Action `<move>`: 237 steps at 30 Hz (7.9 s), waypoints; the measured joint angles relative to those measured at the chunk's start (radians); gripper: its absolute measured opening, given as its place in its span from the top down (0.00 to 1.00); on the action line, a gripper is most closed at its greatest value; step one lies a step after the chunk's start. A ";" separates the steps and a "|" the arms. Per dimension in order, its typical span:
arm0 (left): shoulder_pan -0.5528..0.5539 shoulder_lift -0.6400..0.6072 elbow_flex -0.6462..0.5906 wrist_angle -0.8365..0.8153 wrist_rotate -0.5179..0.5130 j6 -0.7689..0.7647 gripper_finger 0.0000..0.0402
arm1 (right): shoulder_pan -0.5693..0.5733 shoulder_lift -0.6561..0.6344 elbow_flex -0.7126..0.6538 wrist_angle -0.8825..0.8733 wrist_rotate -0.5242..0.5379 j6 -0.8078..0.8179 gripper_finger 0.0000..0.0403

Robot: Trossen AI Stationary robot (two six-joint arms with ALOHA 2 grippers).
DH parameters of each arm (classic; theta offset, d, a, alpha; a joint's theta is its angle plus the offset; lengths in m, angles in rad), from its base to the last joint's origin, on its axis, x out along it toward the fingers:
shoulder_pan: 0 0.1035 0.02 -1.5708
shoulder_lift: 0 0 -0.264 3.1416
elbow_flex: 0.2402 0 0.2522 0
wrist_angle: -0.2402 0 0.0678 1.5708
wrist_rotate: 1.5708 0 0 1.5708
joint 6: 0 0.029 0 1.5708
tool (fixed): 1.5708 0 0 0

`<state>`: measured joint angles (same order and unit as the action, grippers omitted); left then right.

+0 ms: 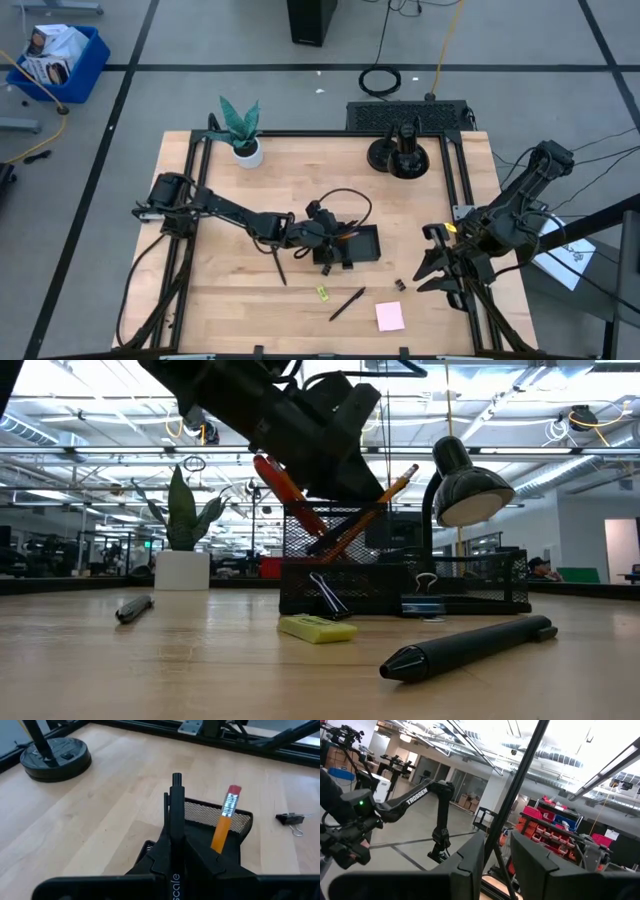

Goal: Pick and place office supplies into organizer
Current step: Put the bottom left black pen into the black desk organizer, then put the left black pen into the black desk organizer

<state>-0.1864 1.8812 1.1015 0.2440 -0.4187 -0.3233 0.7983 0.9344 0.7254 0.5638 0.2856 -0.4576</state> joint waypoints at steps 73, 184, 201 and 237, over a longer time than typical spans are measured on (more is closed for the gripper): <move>-0.039 -0.080 0.001 -0.127 0.056 -0.025 0.88 | 0.000 0.000 0.000 -0.007 0.000 0.000 0.78; -0.438 -0.302 0.217 -0.569 -0.031 -0.232 0.57 | 0.000 0.000 0.000 -0.127 0.006 0.105 0.78; -0.551 -0.131 0.217 -0.690 -0.109 -0.553 0.58 | 0.001 0.000 0.000 -0.165 0.001 0.162 0.78; -0.481 0.051 0.216 -0.831 -0.148 -1.084 0.58 | 0.002 0.000 0.000 -0.175 0.000 0.155 0.78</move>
<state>-0.6674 1.9327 1.3174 -0.5871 -0.5665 -1.4072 0.8001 0.9344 0.7254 0.3893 0.2855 -0.3023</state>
